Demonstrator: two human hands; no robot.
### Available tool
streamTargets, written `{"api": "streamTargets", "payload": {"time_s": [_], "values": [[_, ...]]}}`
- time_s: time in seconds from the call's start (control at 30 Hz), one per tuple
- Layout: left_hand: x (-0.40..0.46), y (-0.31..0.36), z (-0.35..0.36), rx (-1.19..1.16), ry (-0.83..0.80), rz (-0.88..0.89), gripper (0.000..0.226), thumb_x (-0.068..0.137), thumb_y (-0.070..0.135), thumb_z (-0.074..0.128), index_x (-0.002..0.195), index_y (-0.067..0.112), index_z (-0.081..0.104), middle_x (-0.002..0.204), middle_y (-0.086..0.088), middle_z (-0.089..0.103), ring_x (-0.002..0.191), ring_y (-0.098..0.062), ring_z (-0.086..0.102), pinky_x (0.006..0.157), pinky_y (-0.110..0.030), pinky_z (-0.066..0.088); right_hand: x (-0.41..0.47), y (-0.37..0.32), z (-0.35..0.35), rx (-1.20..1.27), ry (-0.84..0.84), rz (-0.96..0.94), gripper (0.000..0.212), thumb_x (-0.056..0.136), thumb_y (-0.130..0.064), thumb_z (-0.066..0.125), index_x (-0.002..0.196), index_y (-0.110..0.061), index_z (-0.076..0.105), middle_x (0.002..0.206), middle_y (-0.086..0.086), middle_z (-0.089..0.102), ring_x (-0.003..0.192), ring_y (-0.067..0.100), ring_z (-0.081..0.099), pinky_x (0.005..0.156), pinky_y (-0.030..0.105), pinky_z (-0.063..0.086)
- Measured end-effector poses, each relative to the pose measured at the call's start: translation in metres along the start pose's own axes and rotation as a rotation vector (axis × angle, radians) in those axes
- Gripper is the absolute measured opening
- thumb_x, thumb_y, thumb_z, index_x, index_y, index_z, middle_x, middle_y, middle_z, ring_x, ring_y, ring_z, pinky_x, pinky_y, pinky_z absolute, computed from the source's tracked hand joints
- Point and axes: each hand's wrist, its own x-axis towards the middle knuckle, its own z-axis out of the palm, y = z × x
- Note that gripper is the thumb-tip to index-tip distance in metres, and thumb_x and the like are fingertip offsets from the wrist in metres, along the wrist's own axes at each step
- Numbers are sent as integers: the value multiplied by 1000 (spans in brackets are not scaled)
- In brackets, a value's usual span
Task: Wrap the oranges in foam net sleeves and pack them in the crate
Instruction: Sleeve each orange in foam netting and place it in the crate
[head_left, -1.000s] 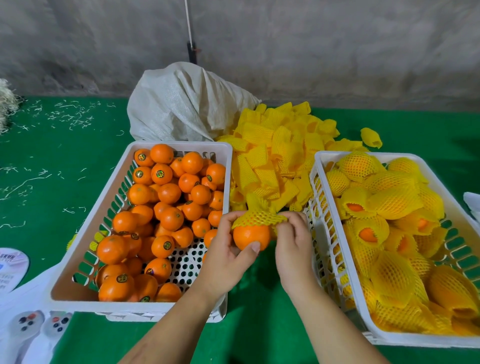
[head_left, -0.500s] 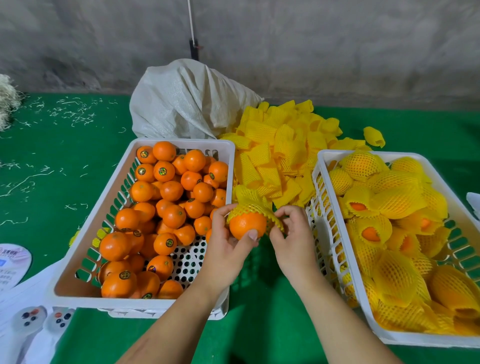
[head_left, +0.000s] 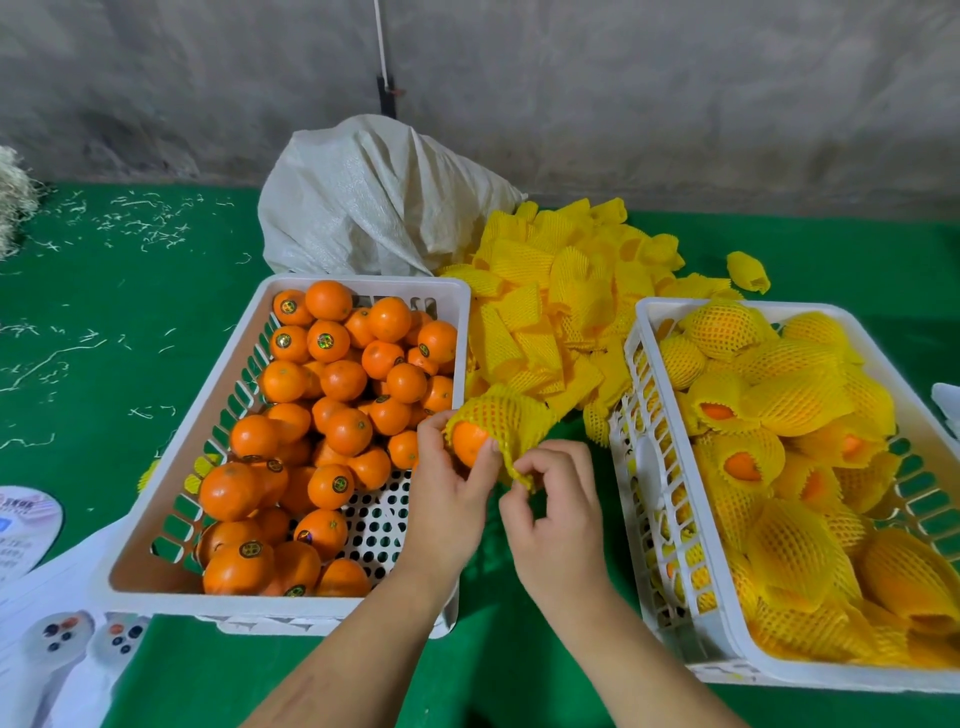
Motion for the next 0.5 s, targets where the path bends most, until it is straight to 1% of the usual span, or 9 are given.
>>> {"api": "streamTargets", "payload": {"time_s": [0.07, 0.1, 0.13, 0.17, 0.2, 0.23, 0.3, 0.4, 0.5], "values": [[0, 5, 0, -14, -34, -2, 54, 83, 82, 62, 120, 47, 44, 105, 22, 64, 89, -5, 68, 67, -24, 56, 3, -1, 2, 55, -14, 115, 17, 87, -16, 60, 101, -15, 51, 103, -5, 45, 96, 5, 51, 81, 14, 42], [0, 6, -1, -19, -70, -5, 60, 83, 82, 64, 124, 43, 42, 104, 19, 66, 87, -8, 69, 66, -30, 58, 4, -2, 2, 70, -12, 150, 21, 87, -19, 60, 102, -20, 45, 102, -5, 42, 96, 6, 50, 80, 14, 41], [0, 5, -3, -39, -118, -5, 65, 84, 78, 68, 130, 41, 40, 106, 14, 67, 88, -12, 70, 70, -41, 61, 5, -2, 1, 71, -8, 151, 22, 88, -20, 59, 103, -23, 43, 103, -5, 41, 96, 7, 49, 81, 13, 40], [1, 4, -5, -65, -172, 7, 67, 87, 70, 71, 137, 38, 39, 111, 10, 68, 95, -17, 71, 77, -49, 62, 6, -2, -1, 62, -11, 130, 22, 89, -20, 58, 105, -22, 43, 105, -3, 42, 99, 6, 49, 83, 12, 40], [1, 3, -8, -78, -215, 26, 70, 91, 60, 74, 145, 37, 37, 119, 7, 68, 105, -21, 71, 85, -49, 62, 8, -1, -3, 53, -21, 107, 21, 91, -19, 56, 109, -21, 46, 108, -2, 43, 102, 5, 50, 85, 11, 41], [2, 2, -11, -73, -240, 47, 72, 93, 50, 76, 150, 34, 36, 128, 6, 66, 114, -24, 69, 91, -43, 61, 10, 0, -6, 45, -33, 99, 22, 94, -18, 56, 114, -19, 48, 111, -1, 45, 105, 4, 50, 88, 11, 41], [4, 4, -13, -75, -249, 55, 70, 92, 41, 78, 151, 30, 41, 133, 6, 65, 120, -23, 67, 94, -32, 58, 16, 1, -12, 27, -48, 100, 27, 94, -9, 58, 119, -16, 54, 114, -2, 48, 109, -2, 51, 91, 8, 41], [4, 8, -9, -113, -225, 31, 61, 89, 42, 80, 140, 31, 47, 125, 12, 68, 113, -14, 70, 89, -26, 57, 27, 0, -19, -20, -73, 71, 26, 88, 3, 59, 112, -7, 62, 111, -4, 49, 109, -8, 50, 90, 5, 39], [4, 8, -8, -78, -219, 2, 57, 86, 49, 80, 130, 37, 48, 112, 14, 69, 101, -11, 70, 81, -25, 57, 34, -4, -24, -55, -126, -5, 17, 88, 1, 60, 104, -5, 66, 109, -2, 52, 106, -7, 50, 86, 5, 38]]}}
